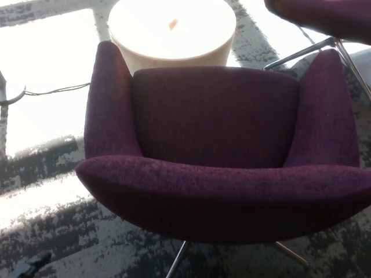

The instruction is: The robot stands in front of a sofa and uses its left hand to push the left side of the sofa

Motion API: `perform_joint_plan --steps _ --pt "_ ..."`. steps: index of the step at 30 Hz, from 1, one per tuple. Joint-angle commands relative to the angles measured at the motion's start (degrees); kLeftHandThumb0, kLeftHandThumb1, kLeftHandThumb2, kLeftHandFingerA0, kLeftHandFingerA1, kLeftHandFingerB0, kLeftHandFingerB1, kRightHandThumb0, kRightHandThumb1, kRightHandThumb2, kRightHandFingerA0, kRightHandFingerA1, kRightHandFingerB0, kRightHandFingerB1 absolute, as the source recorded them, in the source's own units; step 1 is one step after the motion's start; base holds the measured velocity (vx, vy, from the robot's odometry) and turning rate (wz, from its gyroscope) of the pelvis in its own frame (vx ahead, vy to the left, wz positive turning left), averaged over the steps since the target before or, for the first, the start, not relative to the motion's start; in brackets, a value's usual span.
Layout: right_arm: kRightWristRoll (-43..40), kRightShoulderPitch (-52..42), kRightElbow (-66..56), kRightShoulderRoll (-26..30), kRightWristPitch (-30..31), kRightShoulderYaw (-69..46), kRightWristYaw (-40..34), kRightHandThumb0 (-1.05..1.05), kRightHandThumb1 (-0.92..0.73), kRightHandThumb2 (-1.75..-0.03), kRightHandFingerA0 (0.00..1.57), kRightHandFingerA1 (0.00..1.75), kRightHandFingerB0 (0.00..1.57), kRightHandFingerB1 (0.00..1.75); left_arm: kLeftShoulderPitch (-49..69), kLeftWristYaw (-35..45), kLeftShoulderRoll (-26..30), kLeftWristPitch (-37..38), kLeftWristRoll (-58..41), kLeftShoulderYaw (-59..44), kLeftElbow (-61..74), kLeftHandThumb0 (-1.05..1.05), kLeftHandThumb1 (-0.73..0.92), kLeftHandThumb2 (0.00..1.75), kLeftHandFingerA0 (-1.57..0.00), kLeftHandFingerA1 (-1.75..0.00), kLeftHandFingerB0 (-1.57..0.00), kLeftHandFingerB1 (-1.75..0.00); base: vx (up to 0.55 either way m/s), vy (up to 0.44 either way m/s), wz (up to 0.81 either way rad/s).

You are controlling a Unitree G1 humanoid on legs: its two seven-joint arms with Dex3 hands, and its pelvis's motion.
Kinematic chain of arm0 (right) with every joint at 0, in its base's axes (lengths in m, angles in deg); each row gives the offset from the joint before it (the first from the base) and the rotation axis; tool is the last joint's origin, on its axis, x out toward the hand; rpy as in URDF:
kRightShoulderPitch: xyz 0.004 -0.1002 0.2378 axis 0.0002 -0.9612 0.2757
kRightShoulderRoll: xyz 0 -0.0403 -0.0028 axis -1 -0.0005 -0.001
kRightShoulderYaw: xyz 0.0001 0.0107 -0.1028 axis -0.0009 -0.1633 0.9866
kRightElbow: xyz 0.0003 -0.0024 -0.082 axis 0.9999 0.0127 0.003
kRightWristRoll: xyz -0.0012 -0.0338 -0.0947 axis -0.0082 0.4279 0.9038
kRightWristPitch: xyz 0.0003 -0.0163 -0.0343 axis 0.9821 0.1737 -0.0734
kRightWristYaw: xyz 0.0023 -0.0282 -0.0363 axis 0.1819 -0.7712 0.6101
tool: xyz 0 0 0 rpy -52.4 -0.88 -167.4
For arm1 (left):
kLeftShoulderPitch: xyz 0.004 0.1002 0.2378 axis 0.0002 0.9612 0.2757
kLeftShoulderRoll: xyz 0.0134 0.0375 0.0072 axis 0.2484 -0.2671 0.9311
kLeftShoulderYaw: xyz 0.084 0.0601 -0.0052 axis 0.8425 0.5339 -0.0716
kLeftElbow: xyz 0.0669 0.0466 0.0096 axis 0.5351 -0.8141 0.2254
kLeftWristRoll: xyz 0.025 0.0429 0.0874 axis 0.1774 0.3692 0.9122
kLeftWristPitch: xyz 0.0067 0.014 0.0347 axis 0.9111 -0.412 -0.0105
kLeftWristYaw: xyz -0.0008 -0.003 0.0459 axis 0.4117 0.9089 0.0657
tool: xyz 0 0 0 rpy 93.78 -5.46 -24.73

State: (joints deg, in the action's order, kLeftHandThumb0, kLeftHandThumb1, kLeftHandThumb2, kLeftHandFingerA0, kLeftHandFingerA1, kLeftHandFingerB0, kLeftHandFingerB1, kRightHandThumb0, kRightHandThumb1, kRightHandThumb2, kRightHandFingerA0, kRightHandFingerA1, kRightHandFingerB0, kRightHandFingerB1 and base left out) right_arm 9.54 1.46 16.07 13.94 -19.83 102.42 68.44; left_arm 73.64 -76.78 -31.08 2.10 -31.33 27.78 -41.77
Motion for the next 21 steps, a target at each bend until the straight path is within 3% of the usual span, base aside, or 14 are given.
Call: perform_joint_plan --steps 1,2,6,7,8,9,10,15,16,18,19,20,21 --pt "1.0 0.3 1.2 0.8 -3.2 0.2 -2.4 -0.62 -0.85 -0.66 0.46 0.39 0.46 0.38 -6.7 7.1 3.0 -1.7 -7.6 -4.5 6.2 -0.75 0.92 0.68 -0.21 -0.34 -0.15 -0.3 0.0 0.0 0.0" --pt "1.1 0.2 1.3 0.8 -3.3 0.2 -2.6 -0.62 -0.85 -0.66 0.46 0.39 0.47 0.38 -7.4 7.2 3.2 -2.3 -7.6 -4.8 6.7 -0.36 0.54 1.11 0.0 -0.48 0.0 -0.48 0.0 0.0 0.0" --pt "1.1 0.3 1.6 0.7 -3.5 0.2 -2.8 -0.62 -0.85 -0.66 0.45 0.39 0.47 0.38 -9.7 6.4 4.3 -5.0 -5.9 -4.7 7.8 -0.36 0.54 1.12 0.0 -0.48 0.0 -0.47 0.0 0.0 0.0" --pt "1.3 -0.1 1.7 0.7 -3.8 0.3 -3.2 -0.61 -0.84 -0.66 0.46 0.4 0.47 0.38 -11.1 5.8 5.2 -6.1 -4.5 -3.9 9.3 -0.8 0.92 0.75 -0.21 -0.36 -0.14 -0.31 0.0 0.0 0.0" --pt "1.5 -0.2 1.7 0.7 -3.6 0.5 -3.6 -0.6 -0.83 -0.66 0.46 0.39 0.46 0.37 -12.8 5.6 5.8 -7.8 -3.9 -3.4 9.9 -0.82 0.79 1.03 -0.16 -0.44 -0.12 -0.41 0.0 0.0 0.0" --pt "1.6 -0.2 1.8 0.7 -3.4 0.6 -3.7 -0.6 -0.83 -0.66 0.46 0.39 0.46 0.37 -13.3 5.7 5.9 -8.5 -3.9 -3.3 10.1 -0.82 0.79 1.03 -0.16 -0.44 -0.12 -0.41 0.0 0.0 0.0" --pt "1.9 -0.3 1.8 0.6 -3.4 0.8 -4.1 -0.56 -0.67 -1.05 0.39 0.56 0.37 0.53 -14.5 6.4 6.1 -9.8 -4.1 -3.1 10.1 -0.36 0.53 1.12 0.0 -0.48 0.0 -0.48 0.0 0.0 0.0" --pt "2.3 -0.4 1.8 0.5 -3.6 1.6 -5.0 -0.59 -0.7 -1.08 0.37 0.55 0.35 0.52 -19.6 7.6 7.3 -12.8 -3.3 -1.5 7.8 -0.36 0.54 1.12 0.0 -0.48 0.0 -0.48 0.0 0.0 0.0" --pt "2.2 -0.4 1.9 0.5 -3.8 1.6 -4.9 -0.61 -0.85 -0.65 0.49 0.41 0.48 0.4 -21.2 7.9 7.6 -13.5 -2.8 -0.9 6.7 -0.8 0.79 1.13 -0.17 -0.49 0.0 -0.37 0.0 0.0 0.0" --pt "2.0 -0.4 1.9 0.4 -4.1 1.5 -4.8 -0.61 -0.85 -0.65 0.49 0.41 0.48 0.4 -23.7 8.4 8.2 -14.6 -2.3 0.1 4.8 -0.8 0.79 1.13 -0.17 -0.49 0.0 -0.37 0.0 0.0 0.0" --pt "2.1 -0.3 2.0 0.6 -4.0 1.5 -4.7 -0.62 -0.71 -1.06 0.42 0.56 0.38 0.53 -25.9 8.3 8.4 -15.7 -1.9 0.7 3.5 -0.78 0.77 1.12 -0.15 -0.48 0.0 -0.38 0.0 0.0 0.0" --pt "2.1 -0.2 2.0 0.6 -4.0 1.6 -4.8 -0.61 -0.84 -0.66 0.48 0.4 0.49 0.39 -27.6 8.1 8.7 -15.8 -1.0 1.6 2.2 -0.36 0.54 1.13 0.0 -0.48 0.0 -0.47 0.0 0.0 0.0" --pt "2.2 -0.2 2.0 0.6 -4.1 1.6 -4.9 -0.61 -0.84 -0.66 0.48 0.4 0.49 0.39 -29.0 7.7 9.1 -15.1 0.0 2.6 0.8 -0.36 0.54 1.13 0.0 -0.48 0.0 -0.47 0.0 0.0 0.0"
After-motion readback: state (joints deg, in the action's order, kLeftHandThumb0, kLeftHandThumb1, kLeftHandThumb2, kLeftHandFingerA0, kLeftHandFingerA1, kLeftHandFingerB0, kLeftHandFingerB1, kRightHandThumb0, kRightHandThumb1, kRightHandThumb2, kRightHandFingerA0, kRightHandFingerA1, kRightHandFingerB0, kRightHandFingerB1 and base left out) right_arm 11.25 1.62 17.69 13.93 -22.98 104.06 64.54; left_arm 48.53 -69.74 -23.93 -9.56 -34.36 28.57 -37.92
